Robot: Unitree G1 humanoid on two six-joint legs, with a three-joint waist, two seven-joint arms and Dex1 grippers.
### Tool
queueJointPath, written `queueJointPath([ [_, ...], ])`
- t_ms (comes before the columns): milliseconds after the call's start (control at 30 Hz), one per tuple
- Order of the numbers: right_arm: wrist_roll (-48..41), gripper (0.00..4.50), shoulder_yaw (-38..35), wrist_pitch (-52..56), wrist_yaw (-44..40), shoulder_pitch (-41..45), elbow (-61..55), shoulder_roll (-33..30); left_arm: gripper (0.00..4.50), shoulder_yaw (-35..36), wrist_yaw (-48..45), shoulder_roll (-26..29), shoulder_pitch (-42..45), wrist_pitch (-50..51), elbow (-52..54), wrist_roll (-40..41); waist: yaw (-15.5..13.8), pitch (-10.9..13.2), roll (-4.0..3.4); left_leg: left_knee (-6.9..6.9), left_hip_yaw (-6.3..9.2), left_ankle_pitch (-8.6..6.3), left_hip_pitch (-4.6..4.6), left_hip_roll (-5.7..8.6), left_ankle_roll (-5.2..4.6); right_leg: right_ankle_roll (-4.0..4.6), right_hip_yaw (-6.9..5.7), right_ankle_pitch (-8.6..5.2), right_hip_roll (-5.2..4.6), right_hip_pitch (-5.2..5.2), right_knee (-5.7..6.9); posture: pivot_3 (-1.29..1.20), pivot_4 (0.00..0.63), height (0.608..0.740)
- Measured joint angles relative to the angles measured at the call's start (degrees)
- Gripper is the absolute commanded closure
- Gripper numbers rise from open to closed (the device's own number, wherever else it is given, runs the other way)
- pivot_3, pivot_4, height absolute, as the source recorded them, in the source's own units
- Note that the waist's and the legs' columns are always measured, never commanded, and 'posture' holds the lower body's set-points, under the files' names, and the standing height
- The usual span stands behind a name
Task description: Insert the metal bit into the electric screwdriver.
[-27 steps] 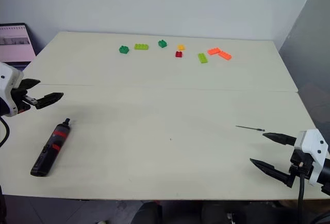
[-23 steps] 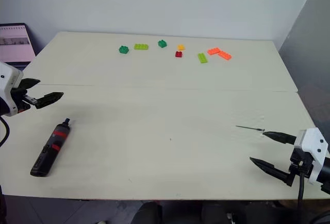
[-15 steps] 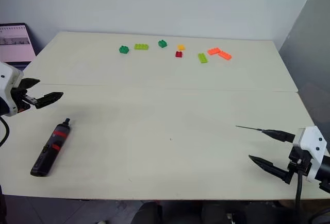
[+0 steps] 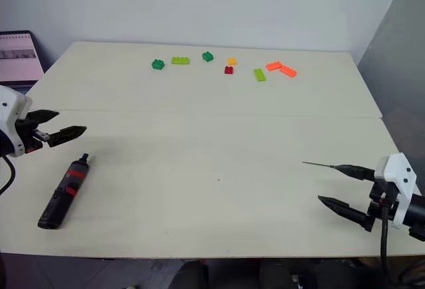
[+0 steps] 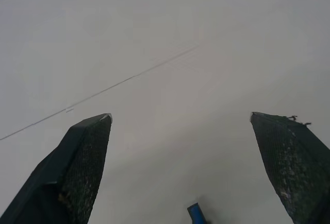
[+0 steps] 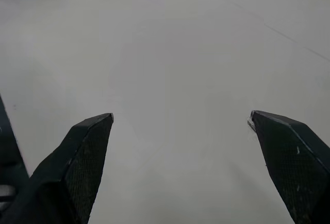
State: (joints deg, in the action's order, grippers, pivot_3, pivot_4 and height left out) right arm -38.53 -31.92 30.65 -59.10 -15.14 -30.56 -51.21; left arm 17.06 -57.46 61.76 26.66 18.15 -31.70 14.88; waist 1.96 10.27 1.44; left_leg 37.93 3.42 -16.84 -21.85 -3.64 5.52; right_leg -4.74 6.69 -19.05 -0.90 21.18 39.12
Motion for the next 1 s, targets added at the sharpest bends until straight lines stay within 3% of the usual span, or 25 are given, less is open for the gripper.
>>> queueJointPath([
  [167, 1.5, 0.00, 3.1, -1.6, 0.2, 4.5, 1.0, -0.6, 0.02, 2.1, 4.1, 0.0, -7.6, 5.6, 6.7, -0.2, -0.1, 0.0, 0.01, 0.00, 0.01, 0.00, -0.02, -0.03, 0.00, 0.00, -0.02, 0.00, 0.00, 0.02, 0.01, 0.00, 0.150, 0.740],
  [333, 1.1, 0.00, 7.2, -1.6, -1.8, 12.7, 2.1, -3.3, 0.02, 7.5, 8.7, -0.3, -14.8, 20.0, 17.4, 2.8, -0.1, 0.0, 0.02, 0.00, 0.03, 0.00, -0.01, -0.03, 0.00, 0.00, -0.05, 0.00, 0.00, 0.02, 0.02, 0.00, 0.150, 0.740],
  [633, 1.4, 0.00, 18.8, -2.0, -9.9, 27.4, 8.6, -7.0, 0.02, 10.8, 12.8, 1.2, -17.5, 38.6, 26.5, 5.8, -0.1, 0.0, 0.02, 0.00, 0.08, 0.00, -0.03, -0.02, 0.00, 0.00, -0.12, 0.00, -0.03, 0.06, 0.00, 0.00, 0.150, 0.740],
  [767, 1.5, 0.00, 23.7, -2.0, -13.3, 33.6, 10.9, -7.3, 0.02, 7.1, 12.8, 3.3, -16.9, 42.0, 26.3, 5.6, -0.1, 0.1, -0.04, -0.01, 0.08, 0.00, -0.01, -0.02, 0.00, 0.00, -0.11, 0.00, -0.04, 0.06, 0.03, 0.00, 0.150, 0.740],
  [1000, 2.4, 0.00, 30.9, -2.4, -21.2, 42.2, 14.7, -7.3, 0.02, -4.2, 13.0, 3.1, -6.4, 47.0, 18.8, 4.1, 0.0, 0.1, -0.09, 0.01, 0.10, 0.00, -0.10, -0.01, 0.00, 0.01, -0.17, 0.00, -0.04, 0.14, 0.01, 0.00, 0.150, 0.740],
])
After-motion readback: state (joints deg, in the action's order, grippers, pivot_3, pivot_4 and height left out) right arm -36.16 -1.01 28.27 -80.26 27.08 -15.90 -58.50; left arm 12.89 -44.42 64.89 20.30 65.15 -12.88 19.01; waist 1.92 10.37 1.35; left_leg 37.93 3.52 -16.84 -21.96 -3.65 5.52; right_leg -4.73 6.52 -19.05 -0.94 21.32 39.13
